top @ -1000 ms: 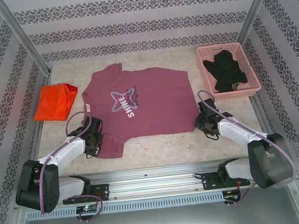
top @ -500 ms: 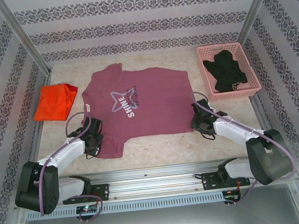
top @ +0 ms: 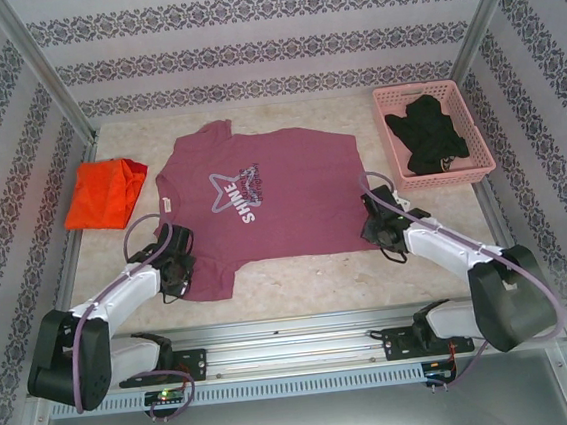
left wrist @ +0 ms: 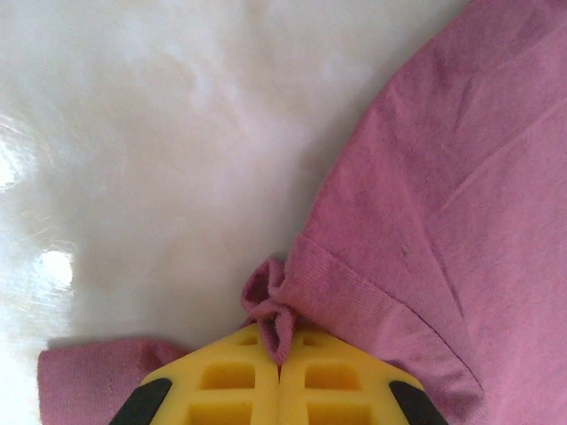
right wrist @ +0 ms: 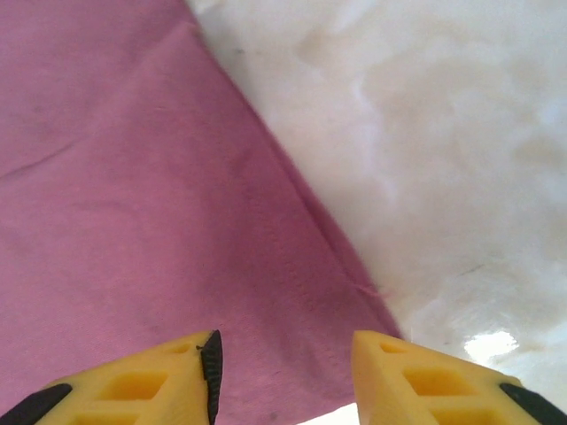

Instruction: Fold and stack the t-shirts

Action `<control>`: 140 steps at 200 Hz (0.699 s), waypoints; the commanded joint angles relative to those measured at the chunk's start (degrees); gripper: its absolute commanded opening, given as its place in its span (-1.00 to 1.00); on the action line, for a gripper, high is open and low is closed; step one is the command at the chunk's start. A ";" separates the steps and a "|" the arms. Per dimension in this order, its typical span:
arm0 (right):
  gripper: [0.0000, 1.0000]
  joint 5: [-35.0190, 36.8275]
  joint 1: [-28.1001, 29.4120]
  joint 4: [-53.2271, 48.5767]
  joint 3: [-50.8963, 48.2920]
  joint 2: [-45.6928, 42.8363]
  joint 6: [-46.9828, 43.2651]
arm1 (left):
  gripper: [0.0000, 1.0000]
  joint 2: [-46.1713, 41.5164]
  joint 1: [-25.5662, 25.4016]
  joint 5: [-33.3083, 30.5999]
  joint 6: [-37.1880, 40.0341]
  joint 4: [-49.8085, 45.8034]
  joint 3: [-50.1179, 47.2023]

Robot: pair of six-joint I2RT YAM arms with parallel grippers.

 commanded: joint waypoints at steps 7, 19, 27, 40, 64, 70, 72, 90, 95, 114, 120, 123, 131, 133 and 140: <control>-0.20 -2.69 -0.97 -0.03 -0.28 2.69 0.29 | -1.00 -0.42 -0.17 -0.28 0.85 -1.32 -1.50; -0.20 -3.15 -0.92 -0.48 0.15 3.60 0.00 | -1.00 -0.38 -0.19 -0.29 0.80 -1.31 -1.45; -0.20 -3.10 -0.84 -1.10 0.52 3.88 0.05 | -1.00 -0.38 -0.19 -0.25 0.76 -1.26 -1.49; -0.20 -3.14 -0.97 -1.56 0.62 3.78 0.31 | -1.00 -0.35 -0.19 -0.21 0.72 -1.29 -1.53; -0.15 -3.51 -0.94 -2.59 0.87 3.95 0.18 | -1.00 -0.52 -0.19 -0.10 0.63 -1.26 -1.46; -0.13 -3.58 -0.97 -2.91 1.11 4.14 -0.01 | -1.00 -0.61 -0.18 -0.10 0.63 -1.17 -1.47; -0.13 -3.61 -0.92 -2.99 1.25 4.24 -0.06 | -1.00 -0.60 -0.19 -0.10 0.67 -1.21 -1.48; -0.11 -3.79 -0.79 -3.96 2.19 5.26 -0.44 | -1.00 -0.63 -0.19 -0.10 0.63 -0.77 -1.59; -0.11 -3.93 -0.88 -4.51 2.57 5.41 -0.53 | -1.00 -0.55 -0.19 -0.10 0.63 -0.77 -1.53; -0.11 -2.67 -0.73 -6.76 2.96 4.86 -1.06 | -1.00 -0.85 -0.19 -0.18 0.94 -1.23 -1.40; -0.11 -2.06 -0.84 -7.29 2.82 4.29 -1.20 | -1.00 -0.92 -0.19 -0.34 0.91 -1.16 -1.48; -0.11 -1.70 -0.85 -7.49 2.75 4.01 -1.33 | -1.00 -1.00 -0.19 -0.44 0.82 -1.09 -1.56; -0.11 -0.90 -1.01 -7.88 2.58 3.18 -1.51 | -1.00 -1.01 -0.19 -0.59 0.64 -0.68 -1.82; -0.11 -0.77 -1.05 -7.88 2.56 3.03 -1.58 | -1.00 -1.01 -0.19 -0.57 0.63 -0.63 -1.94; -0.11 -0.56 -1.21 -7.84 2.27 2.64 -1.65 | -1.00 -0.93 -0.18 -0.52 0.55 -0.25 -2.01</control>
